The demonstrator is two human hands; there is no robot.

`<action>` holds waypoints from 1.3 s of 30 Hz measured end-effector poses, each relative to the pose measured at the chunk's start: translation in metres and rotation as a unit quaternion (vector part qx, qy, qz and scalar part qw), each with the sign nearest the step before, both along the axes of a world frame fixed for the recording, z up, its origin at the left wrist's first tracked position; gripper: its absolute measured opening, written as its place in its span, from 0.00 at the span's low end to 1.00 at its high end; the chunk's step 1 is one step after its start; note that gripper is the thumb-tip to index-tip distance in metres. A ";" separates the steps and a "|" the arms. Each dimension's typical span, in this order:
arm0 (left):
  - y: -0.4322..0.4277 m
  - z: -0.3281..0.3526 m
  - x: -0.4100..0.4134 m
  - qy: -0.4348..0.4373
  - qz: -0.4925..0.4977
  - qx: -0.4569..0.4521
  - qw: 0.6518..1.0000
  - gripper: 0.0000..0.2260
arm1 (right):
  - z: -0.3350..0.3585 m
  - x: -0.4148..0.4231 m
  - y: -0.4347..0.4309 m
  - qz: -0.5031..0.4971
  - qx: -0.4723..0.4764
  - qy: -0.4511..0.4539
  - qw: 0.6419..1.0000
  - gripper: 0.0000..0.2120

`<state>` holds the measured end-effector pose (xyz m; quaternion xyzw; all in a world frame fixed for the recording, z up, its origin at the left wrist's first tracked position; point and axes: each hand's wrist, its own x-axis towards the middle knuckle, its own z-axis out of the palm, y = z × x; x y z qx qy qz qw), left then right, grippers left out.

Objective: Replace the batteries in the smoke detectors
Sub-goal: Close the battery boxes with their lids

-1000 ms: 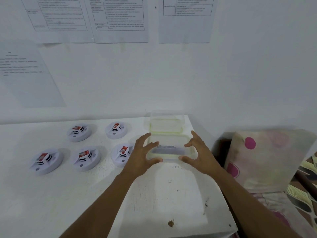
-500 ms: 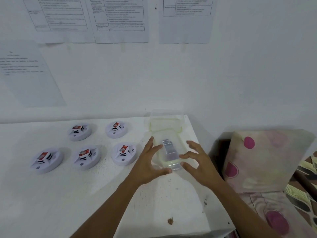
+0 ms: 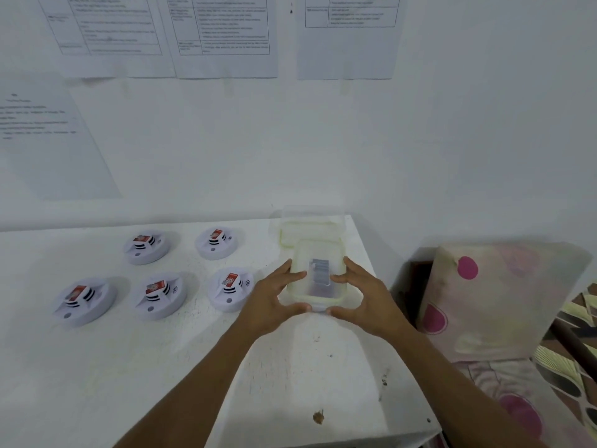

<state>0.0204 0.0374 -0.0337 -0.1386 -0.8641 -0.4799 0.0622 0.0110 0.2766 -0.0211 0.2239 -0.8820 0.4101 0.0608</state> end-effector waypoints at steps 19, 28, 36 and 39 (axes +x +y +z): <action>-0.038 0.012 -0.016 -0.055 -0.010 0.023 0.998 0.21 | 0.009 -0.027 0.003 -0.083 -0.035 -0.080 0.993 0.15; -0.015 0.010 -0.014 -0.068 0.081 0.059 0.993 0.16 | -0.001 -0.004 -0.007 -0.186 -0.132 -0.063 0.972 0.06; -0.018 0.016 -0.024 -0.073 0.110 0.083 0.988 0.16 | 0.011 -0.036 -0.013 -0.195 -0.120 -0.041 0.973 0.03; -0.023 0.022 -0.043 -0.078 0.126 0.092 0.985 0.15 | 0.022 -0.065 -0.015 -0.203 -0.116 -0.048 0.971 0.02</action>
